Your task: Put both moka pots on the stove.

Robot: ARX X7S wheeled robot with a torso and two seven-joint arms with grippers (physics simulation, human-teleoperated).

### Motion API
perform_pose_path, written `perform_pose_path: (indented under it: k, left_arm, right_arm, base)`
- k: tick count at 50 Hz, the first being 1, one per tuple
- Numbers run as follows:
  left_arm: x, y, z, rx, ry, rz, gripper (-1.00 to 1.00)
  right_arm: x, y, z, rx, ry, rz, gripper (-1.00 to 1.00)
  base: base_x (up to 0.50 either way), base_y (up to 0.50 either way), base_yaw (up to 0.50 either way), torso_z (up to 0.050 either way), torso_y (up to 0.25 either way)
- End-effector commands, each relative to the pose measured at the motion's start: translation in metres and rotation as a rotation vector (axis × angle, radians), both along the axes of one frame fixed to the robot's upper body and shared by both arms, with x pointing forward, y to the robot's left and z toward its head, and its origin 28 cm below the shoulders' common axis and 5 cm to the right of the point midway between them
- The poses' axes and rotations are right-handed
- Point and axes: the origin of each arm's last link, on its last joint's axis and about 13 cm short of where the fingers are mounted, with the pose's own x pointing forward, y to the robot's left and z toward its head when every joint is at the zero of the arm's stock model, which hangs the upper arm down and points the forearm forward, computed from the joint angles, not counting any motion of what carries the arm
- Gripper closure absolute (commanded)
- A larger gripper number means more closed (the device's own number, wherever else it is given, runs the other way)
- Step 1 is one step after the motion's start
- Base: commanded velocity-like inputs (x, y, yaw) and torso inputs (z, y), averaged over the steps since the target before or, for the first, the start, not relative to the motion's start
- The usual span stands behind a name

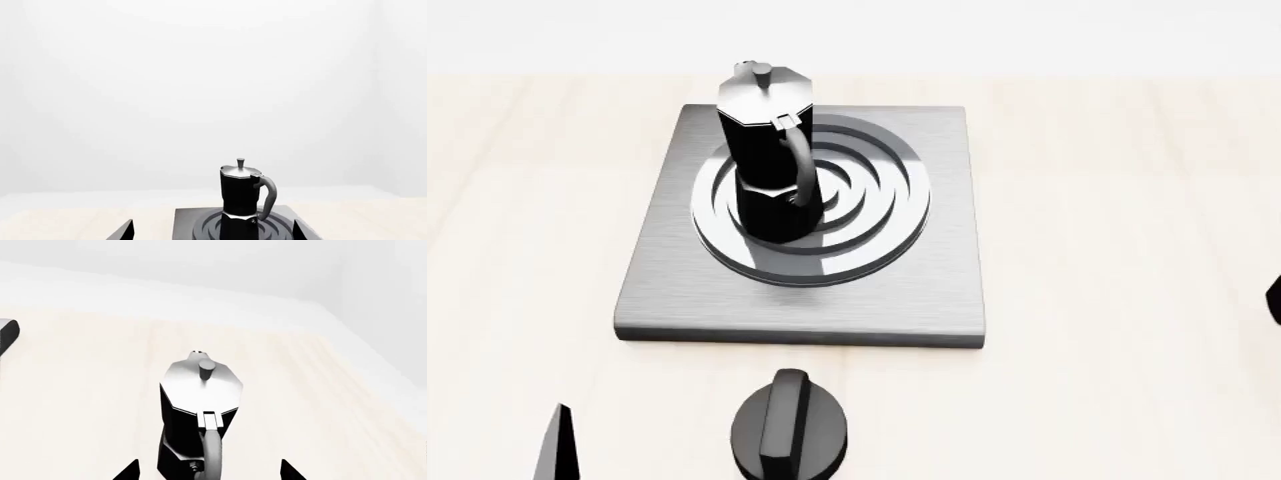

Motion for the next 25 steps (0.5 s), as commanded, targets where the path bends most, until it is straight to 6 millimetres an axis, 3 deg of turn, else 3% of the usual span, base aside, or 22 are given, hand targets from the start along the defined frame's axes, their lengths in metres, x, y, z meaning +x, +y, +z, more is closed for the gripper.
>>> perform_pose_path:
  k: [1,25]
  left_arm:
    - [0.001,-0.001,-0.001,0.002,0.001,-0.001,-1.00]
    - [0.000,-0.001,0.000,0.005,0.001,0.000,-1.00]
  right_arm:
    - [0.012,0.003,-0.005,-0.014,-0.023,-0.014,-1.00]
    - [0.025,0.005,-0.031,-0.007,0.013,-0.043,-1.00]
  base:
    - [0.00,0.00,0.00,0.000,0.000]
    - [0.00,0.00,0.00,0.000,0.000]
